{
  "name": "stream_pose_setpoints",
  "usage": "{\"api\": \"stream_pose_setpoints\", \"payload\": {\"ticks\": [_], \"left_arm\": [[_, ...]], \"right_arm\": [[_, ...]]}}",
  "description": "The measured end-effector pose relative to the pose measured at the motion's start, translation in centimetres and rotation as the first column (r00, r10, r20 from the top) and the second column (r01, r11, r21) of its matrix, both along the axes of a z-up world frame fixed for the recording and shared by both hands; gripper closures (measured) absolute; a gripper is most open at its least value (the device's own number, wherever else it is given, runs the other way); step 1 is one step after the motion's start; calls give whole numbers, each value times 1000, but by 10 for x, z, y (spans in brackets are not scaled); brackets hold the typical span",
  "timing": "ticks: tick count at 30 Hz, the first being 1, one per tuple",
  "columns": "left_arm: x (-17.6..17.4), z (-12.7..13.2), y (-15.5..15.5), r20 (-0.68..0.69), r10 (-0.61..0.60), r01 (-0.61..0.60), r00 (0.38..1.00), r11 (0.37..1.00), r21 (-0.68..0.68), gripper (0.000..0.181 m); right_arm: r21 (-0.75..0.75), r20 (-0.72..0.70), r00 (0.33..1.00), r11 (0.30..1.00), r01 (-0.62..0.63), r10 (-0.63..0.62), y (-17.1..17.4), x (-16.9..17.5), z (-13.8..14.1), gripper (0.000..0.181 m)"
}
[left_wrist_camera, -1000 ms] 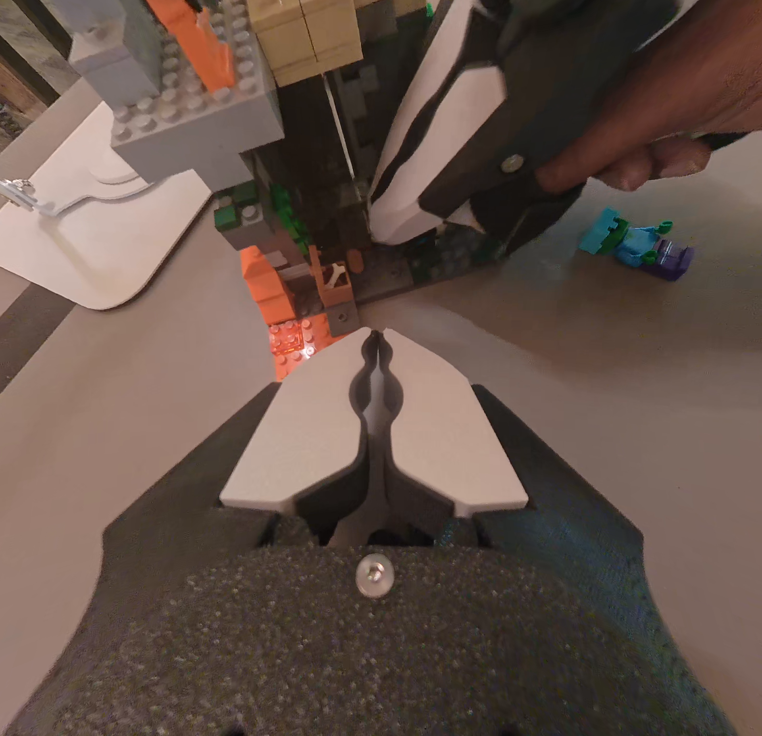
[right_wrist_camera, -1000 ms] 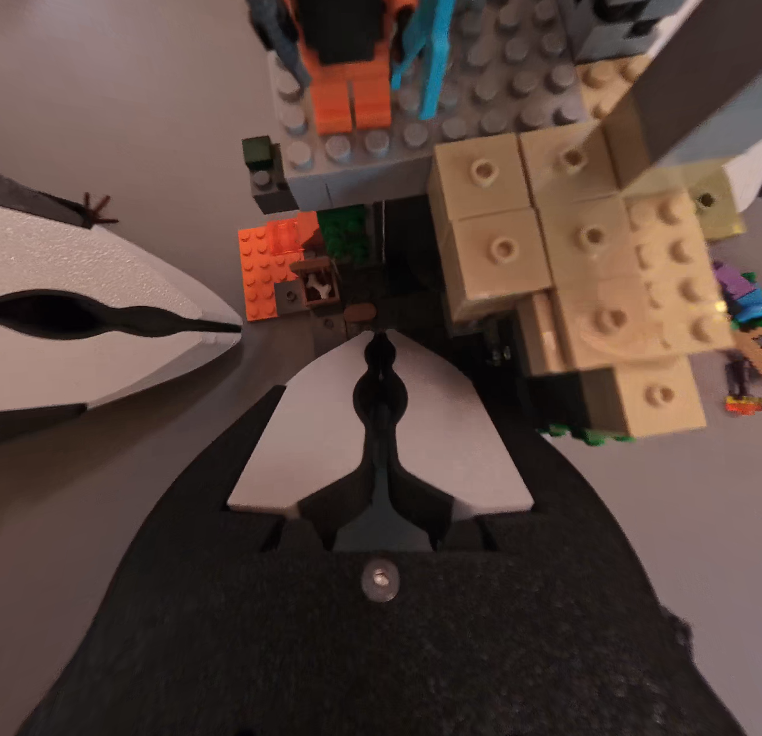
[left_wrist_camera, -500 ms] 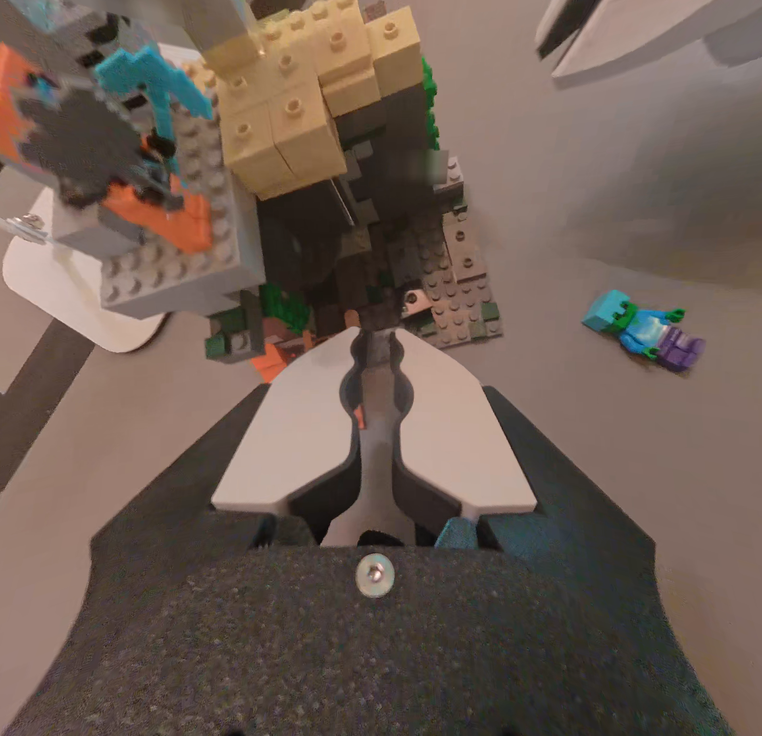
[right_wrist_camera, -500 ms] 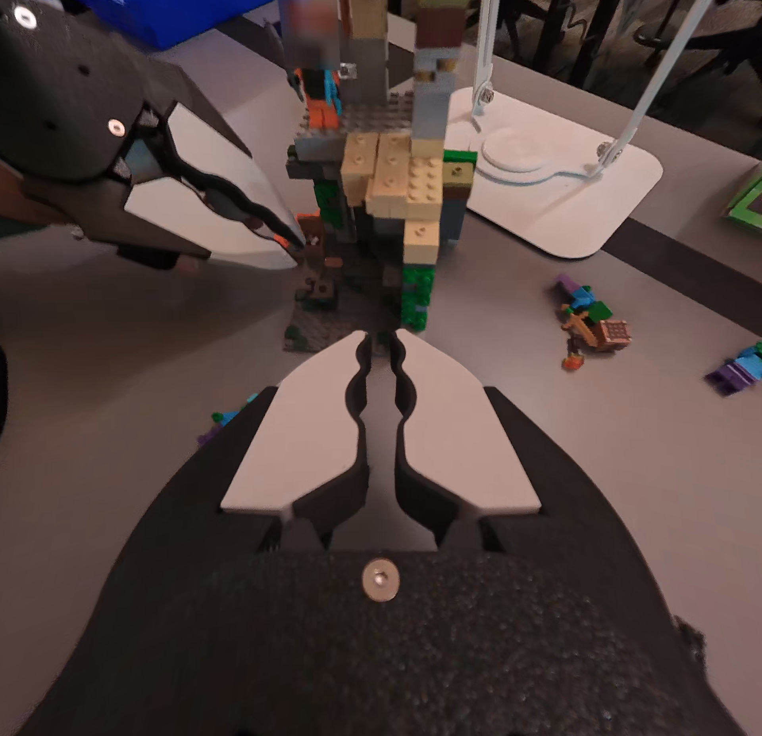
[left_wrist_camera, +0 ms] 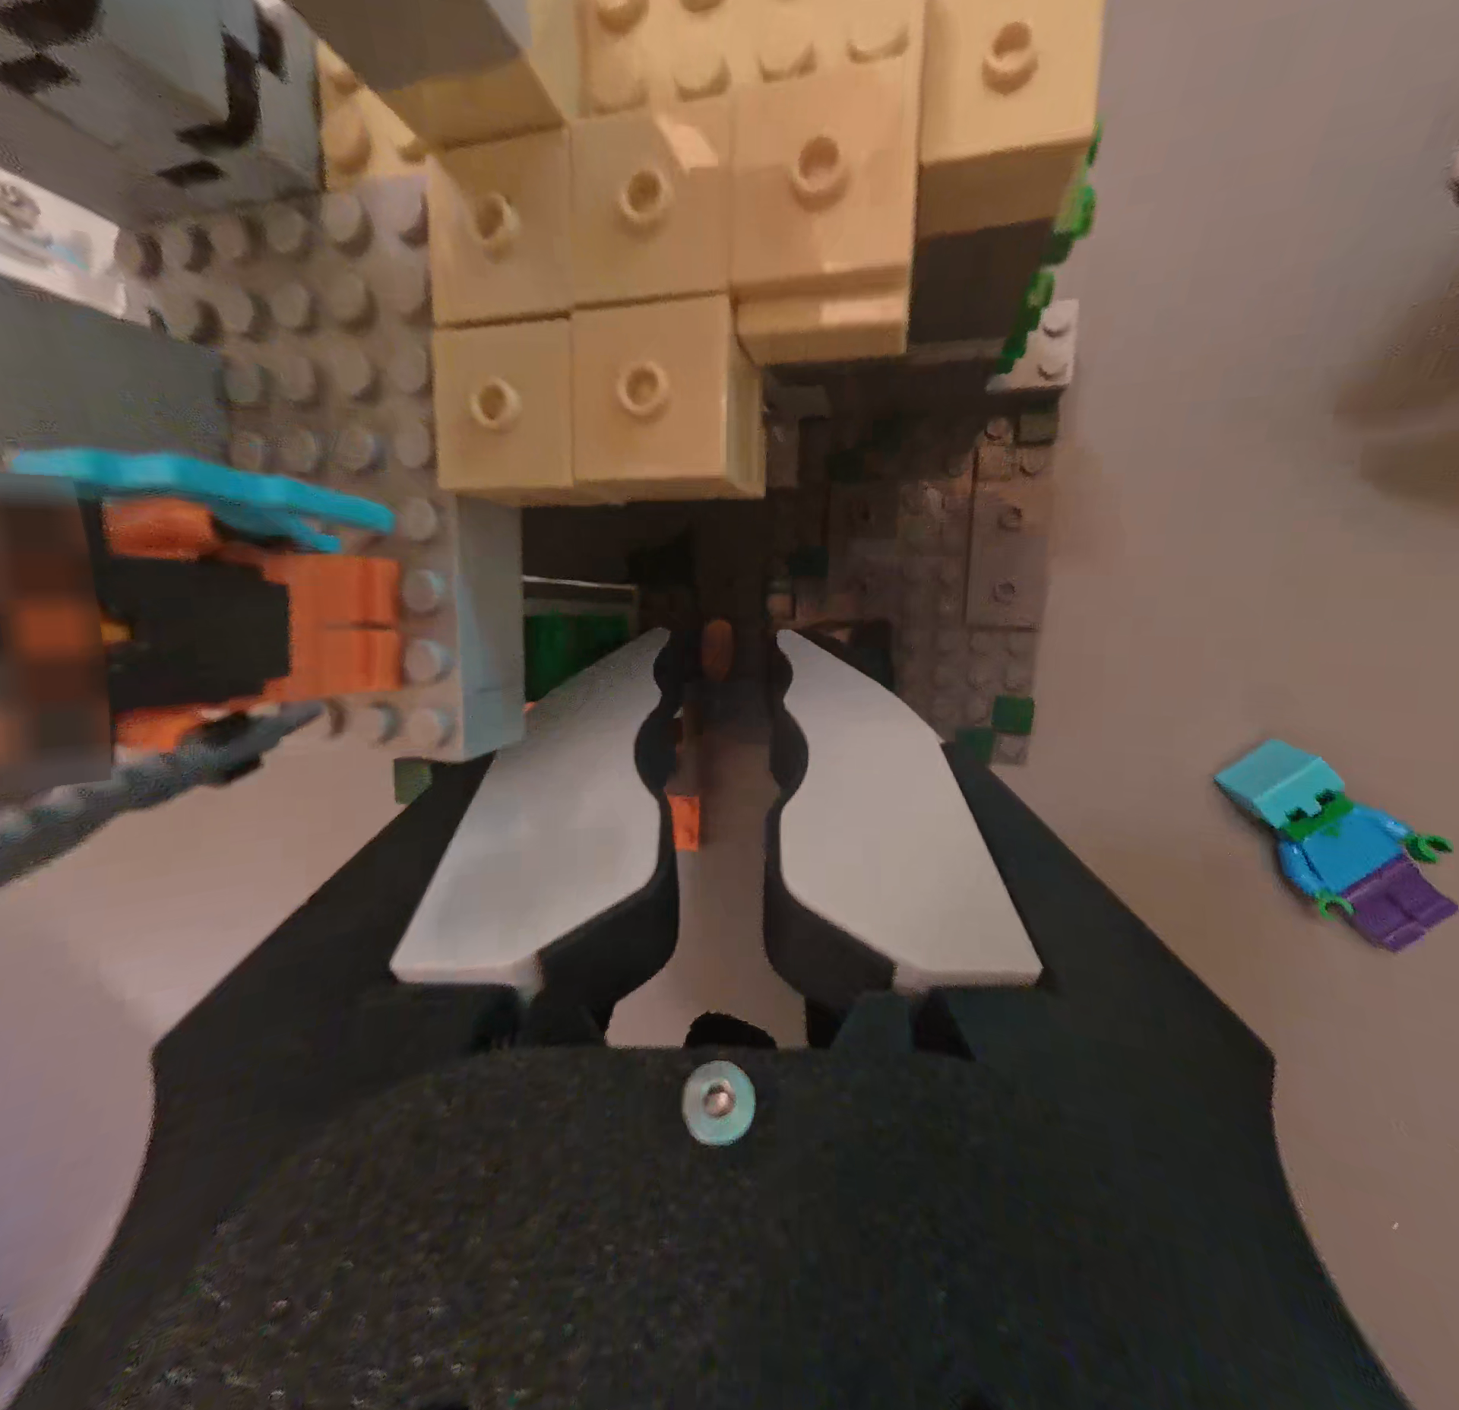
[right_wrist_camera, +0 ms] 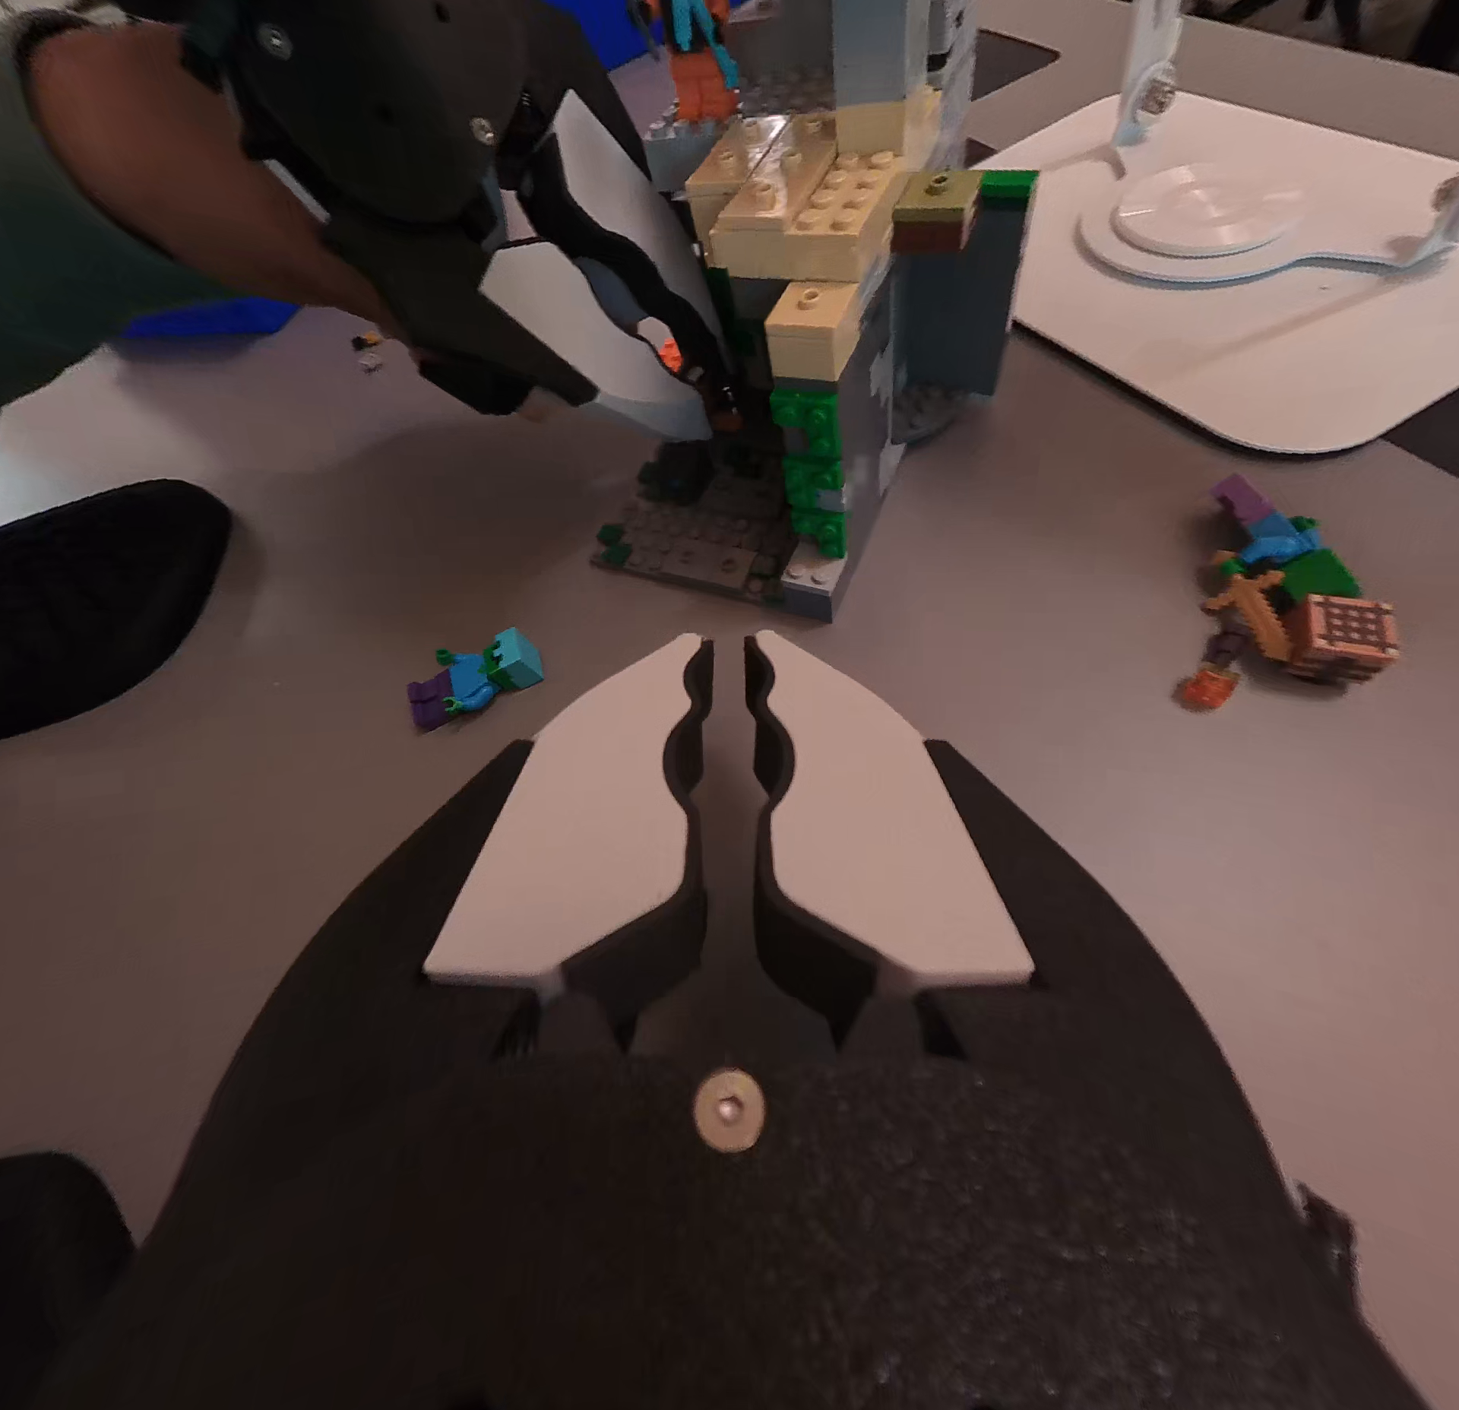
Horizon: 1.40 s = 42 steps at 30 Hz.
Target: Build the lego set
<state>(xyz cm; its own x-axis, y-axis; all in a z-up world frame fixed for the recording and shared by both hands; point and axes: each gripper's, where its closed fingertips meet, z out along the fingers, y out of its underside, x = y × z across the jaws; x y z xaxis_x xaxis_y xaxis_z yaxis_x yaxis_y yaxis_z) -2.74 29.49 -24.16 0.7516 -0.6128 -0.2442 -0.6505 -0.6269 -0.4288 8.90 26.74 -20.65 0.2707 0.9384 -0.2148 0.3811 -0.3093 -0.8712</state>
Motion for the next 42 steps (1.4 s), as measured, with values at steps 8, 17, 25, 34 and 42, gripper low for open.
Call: {"api": "stream_pose_setpoints", "payload": {"ticks": [8,17,25,34,42], "left_arm": [[-3,-10,-1,-24,46,-48,999,992,-119,175],[-2,-11,-3,1,-11,11,1000,988,-156,181],[1,-5,-4,-31,-54,51,998,994,-96,181],[-5,-8,9,-112,20,-25,994,999,-42,172],[-8,-10,7,-113,-45,32,993,993,-112,174]], "right_arm": [[-9,-35,994,995,-101,101,-10,3,0,174],[17,-39,993,993,-114,115,-12,9,6,174],[9,-48,994,995,-100,100,-9,12,7,174],[-5,-56,992,993,-117,116,-11,12,6,174],[-35,-67,986,988,-153,150,-17,10,5,174]]}}
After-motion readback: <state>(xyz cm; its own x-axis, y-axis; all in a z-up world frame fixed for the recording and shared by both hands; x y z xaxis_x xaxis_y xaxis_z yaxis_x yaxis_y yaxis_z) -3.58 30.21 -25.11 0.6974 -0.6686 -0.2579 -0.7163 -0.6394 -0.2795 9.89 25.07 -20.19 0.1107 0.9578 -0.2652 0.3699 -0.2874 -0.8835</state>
